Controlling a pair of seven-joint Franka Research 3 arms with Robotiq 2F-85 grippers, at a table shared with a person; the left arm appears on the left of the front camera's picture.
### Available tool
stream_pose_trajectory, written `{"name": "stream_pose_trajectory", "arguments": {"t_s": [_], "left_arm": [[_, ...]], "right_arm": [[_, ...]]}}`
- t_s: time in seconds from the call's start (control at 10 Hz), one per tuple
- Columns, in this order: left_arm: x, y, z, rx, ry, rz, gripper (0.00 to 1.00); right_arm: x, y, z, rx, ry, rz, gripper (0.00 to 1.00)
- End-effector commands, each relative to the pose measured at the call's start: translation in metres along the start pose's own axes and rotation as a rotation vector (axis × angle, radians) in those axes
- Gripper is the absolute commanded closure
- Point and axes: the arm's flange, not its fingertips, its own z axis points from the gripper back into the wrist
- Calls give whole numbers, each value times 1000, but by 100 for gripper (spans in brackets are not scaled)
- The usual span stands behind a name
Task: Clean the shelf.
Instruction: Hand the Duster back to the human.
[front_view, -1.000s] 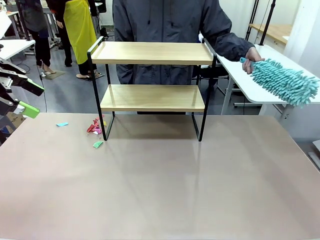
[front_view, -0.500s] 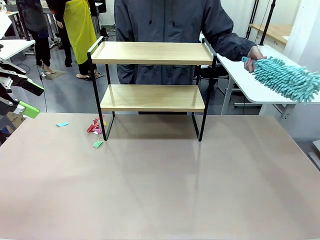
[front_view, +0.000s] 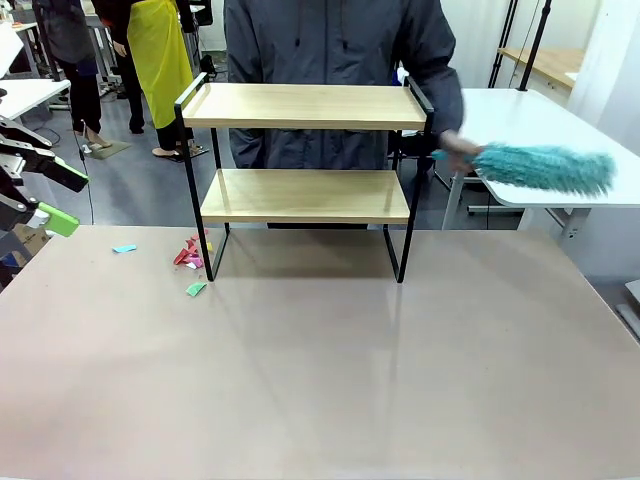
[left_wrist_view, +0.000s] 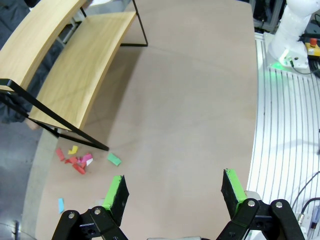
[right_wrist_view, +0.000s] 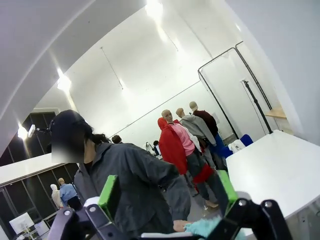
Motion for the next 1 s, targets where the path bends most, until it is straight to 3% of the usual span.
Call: {"name": "stream_pose_trajectory", "arguments": {"t_s": [0.0, 0.9], "left_arm": [[0, 1, -1, -7, -22, -18, 2], [0, 1, -1, -7, -22, -18, 2]], "right_arm": [[1, 1, 2, -1, -5, -4, 0], [1, 1, 2, -1, -5, -4, 0]]}}
